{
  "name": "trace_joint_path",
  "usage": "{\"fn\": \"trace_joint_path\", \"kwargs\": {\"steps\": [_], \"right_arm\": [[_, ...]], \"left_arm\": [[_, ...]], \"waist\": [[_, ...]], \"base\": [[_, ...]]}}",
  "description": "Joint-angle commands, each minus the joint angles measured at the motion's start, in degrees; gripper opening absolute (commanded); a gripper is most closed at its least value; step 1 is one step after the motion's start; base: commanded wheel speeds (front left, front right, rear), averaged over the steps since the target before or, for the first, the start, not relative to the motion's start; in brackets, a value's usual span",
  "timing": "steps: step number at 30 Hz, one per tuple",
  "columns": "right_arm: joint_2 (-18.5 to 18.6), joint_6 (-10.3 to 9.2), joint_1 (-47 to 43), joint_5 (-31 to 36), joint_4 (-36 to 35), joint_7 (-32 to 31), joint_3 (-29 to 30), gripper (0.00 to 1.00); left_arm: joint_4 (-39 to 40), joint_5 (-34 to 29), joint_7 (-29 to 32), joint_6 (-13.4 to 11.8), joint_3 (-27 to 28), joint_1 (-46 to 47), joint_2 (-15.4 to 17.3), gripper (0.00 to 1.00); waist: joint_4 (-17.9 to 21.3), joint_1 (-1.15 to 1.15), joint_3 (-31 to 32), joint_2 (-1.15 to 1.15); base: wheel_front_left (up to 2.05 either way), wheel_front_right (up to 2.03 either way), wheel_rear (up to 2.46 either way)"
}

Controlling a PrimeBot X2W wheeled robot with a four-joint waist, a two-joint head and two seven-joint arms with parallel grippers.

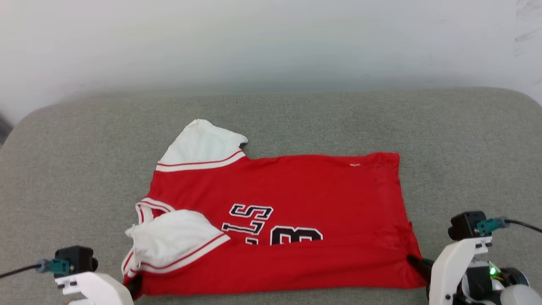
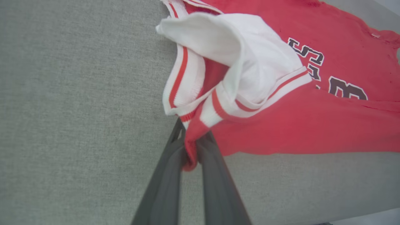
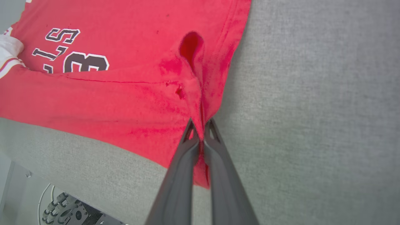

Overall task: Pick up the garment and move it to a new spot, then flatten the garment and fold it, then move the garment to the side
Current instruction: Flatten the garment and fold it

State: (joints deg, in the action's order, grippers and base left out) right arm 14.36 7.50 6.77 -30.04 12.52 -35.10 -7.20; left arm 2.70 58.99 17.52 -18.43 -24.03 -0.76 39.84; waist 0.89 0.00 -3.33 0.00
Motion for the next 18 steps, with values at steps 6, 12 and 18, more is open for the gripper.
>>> {"fn": "trace_joint_path", "kwargs": {"steps": [6,12,18], "right_arm": [[-0.9,-0.02,-7.5,0.6,-2.0,-2.7,2.0,0.0],[-3.6,-0.02,-9.9,1.2,-1.7,1.6,2.3,1.0],[-4.9,-0.02,-7.7,6.0,-4.2,15.1,6.1,1.0]], "left_arm": [[-0.2,1.1,1.9,-1.3,-2.4,-5.3,-0.7,0.0],[-3.7,1.1,0.7,-0.2,-3.5,-3.6,-3.7,1.0],[-3.8,-1.2,-4.6,-0.5,-1.1,-0.9,-3.9,1.0]], "waist": [[0.8,0.0,1.5,0.0],[1.2,0.0,1.0,0.0],[2.6,0.0,1.3,0.0]], "base": [[0.0,0.0,0.0],[0.0,0.0,0.0],[0.0,0.0,0.0]]}}
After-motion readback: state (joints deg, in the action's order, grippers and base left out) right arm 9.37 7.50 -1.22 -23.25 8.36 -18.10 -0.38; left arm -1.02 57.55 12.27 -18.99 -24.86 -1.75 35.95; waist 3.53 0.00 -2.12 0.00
